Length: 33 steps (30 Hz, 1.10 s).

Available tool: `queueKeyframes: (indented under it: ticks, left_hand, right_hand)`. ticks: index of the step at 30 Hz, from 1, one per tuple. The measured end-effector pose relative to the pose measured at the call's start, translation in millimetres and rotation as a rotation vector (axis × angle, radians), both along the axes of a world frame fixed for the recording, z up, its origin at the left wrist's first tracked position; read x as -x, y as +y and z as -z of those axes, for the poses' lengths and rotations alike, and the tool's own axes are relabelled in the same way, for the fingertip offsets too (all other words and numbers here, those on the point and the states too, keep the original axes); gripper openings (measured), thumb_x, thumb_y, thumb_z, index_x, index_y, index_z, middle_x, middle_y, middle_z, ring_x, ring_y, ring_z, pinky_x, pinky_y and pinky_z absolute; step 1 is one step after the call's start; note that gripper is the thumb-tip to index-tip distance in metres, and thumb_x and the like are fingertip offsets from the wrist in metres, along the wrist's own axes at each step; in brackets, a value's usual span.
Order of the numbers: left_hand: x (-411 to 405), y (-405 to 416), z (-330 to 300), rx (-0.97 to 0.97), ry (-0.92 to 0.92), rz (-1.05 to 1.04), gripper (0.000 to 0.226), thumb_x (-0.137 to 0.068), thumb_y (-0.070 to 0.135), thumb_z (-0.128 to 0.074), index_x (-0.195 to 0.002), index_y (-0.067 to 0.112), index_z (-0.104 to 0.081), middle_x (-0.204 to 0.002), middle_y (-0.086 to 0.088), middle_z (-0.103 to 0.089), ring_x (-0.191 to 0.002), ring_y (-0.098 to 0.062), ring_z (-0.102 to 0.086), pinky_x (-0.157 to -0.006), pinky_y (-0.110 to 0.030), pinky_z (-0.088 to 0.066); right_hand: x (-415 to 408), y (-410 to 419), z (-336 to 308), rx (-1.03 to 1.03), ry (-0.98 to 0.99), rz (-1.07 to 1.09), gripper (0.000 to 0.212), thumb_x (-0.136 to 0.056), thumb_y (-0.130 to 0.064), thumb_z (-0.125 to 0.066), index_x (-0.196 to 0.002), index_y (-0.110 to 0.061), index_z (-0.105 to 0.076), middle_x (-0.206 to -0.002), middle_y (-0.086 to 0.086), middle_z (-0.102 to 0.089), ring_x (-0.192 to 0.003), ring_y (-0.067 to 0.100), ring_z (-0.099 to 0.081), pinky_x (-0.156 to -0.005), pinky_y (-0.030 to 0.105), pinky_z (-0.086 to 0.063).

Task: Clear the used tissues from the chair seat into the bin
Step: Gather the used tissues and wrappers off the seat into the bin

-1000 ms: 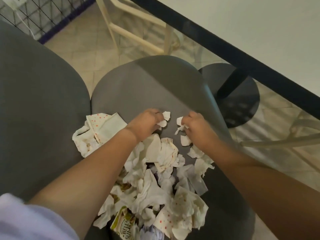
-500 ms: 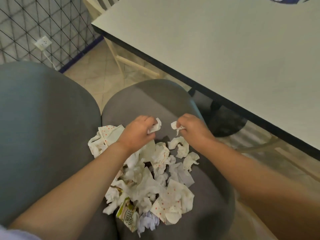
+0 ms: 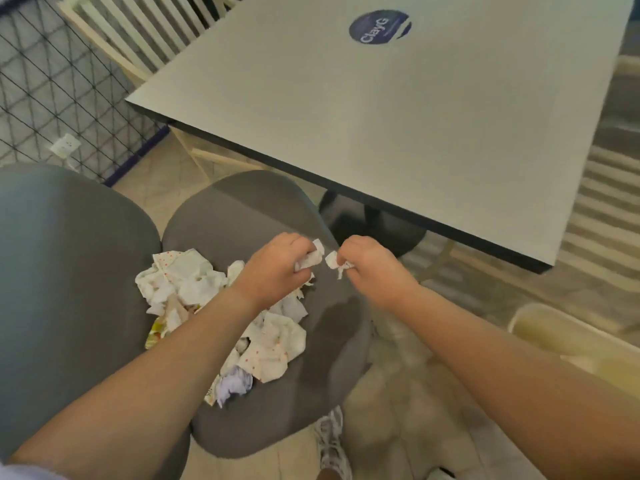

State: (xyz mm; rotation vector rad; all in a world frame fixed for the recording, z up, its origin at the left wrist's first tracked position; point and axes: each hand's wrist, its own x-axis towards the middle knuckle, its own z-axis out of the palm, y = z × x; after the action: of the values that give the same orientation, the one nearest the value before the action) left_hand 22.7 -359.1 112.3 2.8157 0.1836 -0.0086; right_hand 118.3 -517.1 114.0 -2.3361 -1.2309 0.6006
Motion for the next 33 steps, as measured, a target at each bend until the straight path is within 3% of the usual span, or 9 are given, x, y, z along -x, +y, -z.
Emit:
queueKeyframes:
  ticks: [6, 9, 11, 14, 17, 20, 23, 27, 33]
  left_hand:
    - [-22.7, -112.6, 3.2, 0.061, 0.026, 0.157, 0.018, -0.081, 0.009, -0.06, -0.1, 0.008, -0.061, -0.087, -0.001, -0.054, -0.085, -0.014, -0.044, -0.075, -0.028, -0.039]
    - [-38.6, -173.9, 9.2, 0.114, 0.05, 0.266, 0.021, -0.082, 0.011, -0.062, -0.103, 0.009, -0.061, -0.091, -0.002, -0.057, -0.087, -0.014, -0.045, -0.076, -0.025, -0.037]
    - [-49.4, -218.0, 15.6, 0.154, 0.061, 0.341, 0.021, -0.084, 0.013, -0.061, -0.105, 0.011, -0.061, -0.095, -0.002, -0.059, -0.088, -0.012, -0.046, -0.078, -0.024, -0.038]
    - [-62.5, -270.3, 27.4, 0.188, 0.058, 0.424, 0.023, -0.085, 0.014, -0.062, -0.107, 0.011, -0.062, -0.098, -0.004, -0.061, -0.088, -0.011, -0.043, -0.081, -0.024, -0.037]
    - [-73.2, -314.6, 46.0, 0.187, 0.117, 0.472, 0.027, -0.086, 0.013, -0.059, -0.112, 0.01, -0.061, -0.106, -0.008, -0.061, -0.101, -0.022, -0.049, -0.09, -0.029, -0.037]
    - [-78.6, -340.9, 62.7, 0.222, 0.224, 0.481, 0.037, -0.086, 0.008, -0.058, -0.122, 0.01, -0.055, -0.123, -0.009, -0.053, -0.12, -0.023, -0.042, -0.1, -0.026, -0.03]
    - [-81.8, -352.8, 69.8, 0.249, 0.281, 0.448, 0.047, -0.085, 0.008, -0.06, -0.13, 0.013, -0.048, -0.136, -0.006, -0.042, -0.13, -0.02, -0.033, -0.107, -0.023, -0.023]
    - [-78.1, -338.2, 64.3, 0.224, 0.245, 0.437, 0.044, -0.084, 0.008, -0.058, -0.127, 0.014, -0.051, -0.129, -0.003, -0.047, -0.125, -0.016, -0.036, -0.101, -0.015, -0.021]
    - [-62.5, -286.9, 56.3, 0.226, 0.167, 0.313, 0.038, -0.086, -0.001, -0.046, -0.12, 0.013, -0.057, -0.122, -0.001, -0.051, -0.118, -0.014, -0.041, -0.103, -0.023, -0.031]
  right_hand:
    - [2.7, -124.3, 1.2, -0.063, 0.002, 0.145, 0.022, -0.09, -0.001, -0.049, -0.11, -0.005, -0.059, -0.114, 0.011, -0.055, -0.106, 0.027, -0.051, -0.091, 0.032, -0.042]
    - [3.9, -194.0, 10.1, -0.105, -0.001, 0.217, 0.017, -0.083, 0.004, -0.054, -0.096, 0.002, -0.064, -0.099, 0.021, -0.061, -0.096, 0.034, -0.056, -0.084, 0.034, -0.042]
    - [5.6, -246.8, 19.9, -0.081, 0.067, 0.334, 0.014, -0.076, 0.003, -0.056, -0.087, 0.004, -0.065, -0.089, 0.022, -0.063, -0.085, 0.035, -0.06, -0.077, 0.025, -0.037]
    - [7.4, -309.9, 33.0, -0.097, 0.143, 0.55, 0.014, -0.084, -0.006, -0.06, -0.097, -0.002, -0.063, -0.102, 0.013, -0.06, -0.097, 0.027, -0.054, -0.084, 0.024, -0.039]
    - [8.0, -361.6, 56.7, 0.029, 0.206, 0.704, 0.024, -0.086, -0.018, -0.062, -0.108, -0.008, -0.061, -0.112, 0.009, -0.056, -0.106, 0.024, -0.051, -0.088, 0.028, -0.038]
    - [12.0, -382.5, 67.5, 0.165, 0.275, 0.712, 0.041, -0.086, -0.019, -0.061, -0.126, -0.014, -0.053, -0.131, 0.006, -0.048, -0.122, 0.026, -0.044, -0.102, 0.034, -0.037]
    - [14.2, -391.9, 70.9, 0.159, 0.305, 0.718, 0.049, -0.087, -0.013, -0.059, -0.134, -0.015, -0.045, -0.14, 0.006, -0.041, -0.128, 0.027, -0.039, -0.108, 0.036, -0.034]
    - [13.8, -380.3, 68.0, 0.126, 0.27, 0.71, 0.042, -0.089, -0.009, -0.052, -0.131, -0.012, -0.048, -0.135, 0.008, -0.044, -0.126, 0.027, -0.04, -0.107, 0.036, -0.034]
    - [7.6, -317.1, 62.9, 0.086, 0.17, 0.59, 0.033, -0.09, -0.011, -0.05, -0.122, -0.013, -0.056, -0.121, 0.009, -0.052, -0.118, 0.029, -0.044, -0.101, 0.042, -0.038]
